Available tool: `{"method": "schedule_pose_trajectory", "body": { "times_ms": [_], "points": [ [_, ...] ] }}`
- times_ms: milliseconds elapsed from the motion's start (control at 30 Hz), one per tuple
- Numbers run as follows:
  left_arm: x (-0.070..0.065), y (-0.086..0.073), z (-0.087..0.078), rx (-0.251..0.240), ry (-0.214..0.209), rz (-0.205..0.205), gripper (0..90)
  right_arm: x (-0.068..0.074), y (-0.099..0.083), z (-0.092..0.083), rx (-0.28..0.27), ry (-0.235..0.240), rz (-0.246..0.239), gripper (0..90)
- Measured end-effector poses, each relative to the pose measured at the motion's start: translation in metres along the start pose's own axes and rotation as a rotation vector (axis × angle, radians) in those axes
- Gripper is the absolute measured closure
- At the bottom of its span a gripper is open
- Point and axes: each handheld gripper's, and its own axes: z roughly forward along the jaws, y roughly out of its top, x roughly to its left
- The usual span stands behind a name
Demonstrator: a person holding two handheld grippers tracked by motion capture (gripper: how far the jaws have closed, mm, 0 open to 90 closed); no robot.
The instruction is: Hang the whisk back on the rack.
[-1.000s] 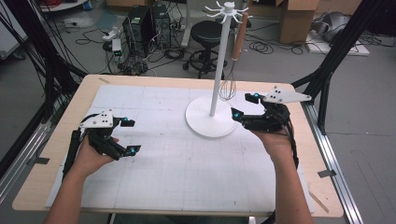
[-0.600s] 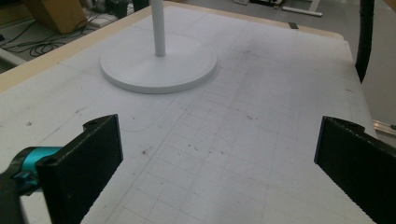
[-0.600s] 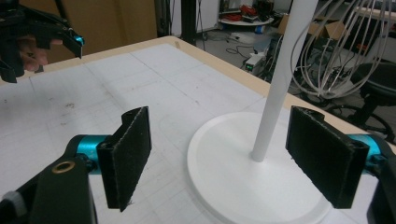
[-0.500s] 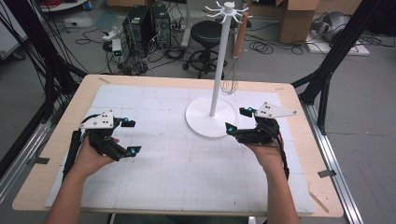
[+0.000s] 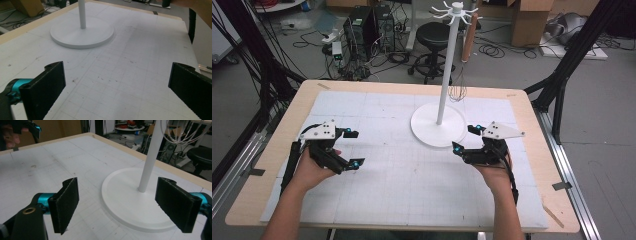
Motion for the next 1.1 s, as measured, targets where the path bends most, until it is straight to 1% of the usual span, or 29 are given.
{"method": "schedule_pose_trajectory", "body": {
  "times_ms": [100, 267, 333, 433, 500, 600, 667, 1100],
  "points": [
    [-0.002, 0.0, 0.002, 0.008, -0.005, 0.005, 1.6, 0.0, 0.0, -0.001, 0.004, 0.008, 0.0, 18.2],
    [-0.003, 0.0, 0.001, -0.003, -0.005, 0.004, 1.6, 0.0, -0.002, -0.002, -0.009, 0.009, 0.012, 17.7],
    [-0.003, 0.0, 0.0, -0.005, -0.006, 0.002, 1.6, 0.001, -0.006, 0.001, -0.002, 0.016, 0.023, 17.7],
    [-0.003, -0.001, 0.001, -0.003, -0.006, 0.0, 1.6, -0.001, -0.012, 0.005, 0.024, 0.017, 0.036, 17.6],
    [-0.002, -0.002, 0.003, -0.003, -0.005, -0.001, 1.6, -0.002, -0.014, 0.006, 0.03, 0.019, 0.044, 17.6],
    [-0.002, -0.002, 0.004, -0.005, -0.006, -0.001, 1.6, -0.003, -0.014, 0.005, 0.021, 0.014, 0.043, 17.5],
    [-0.001, -0.002, 0.004, -0.01, -0.007, -0.003, 1.6, -0.003, -0.014, 0.005, 0.023, 0.013, 0.045, 17.5],
    [-0.001, -0.002, 0.003, -0.004, -0.009, 0.003, 1.6, -0.003, -0.014, 0.005, 0.029, 0.009, 0.045, 17.4]
  ]
}}
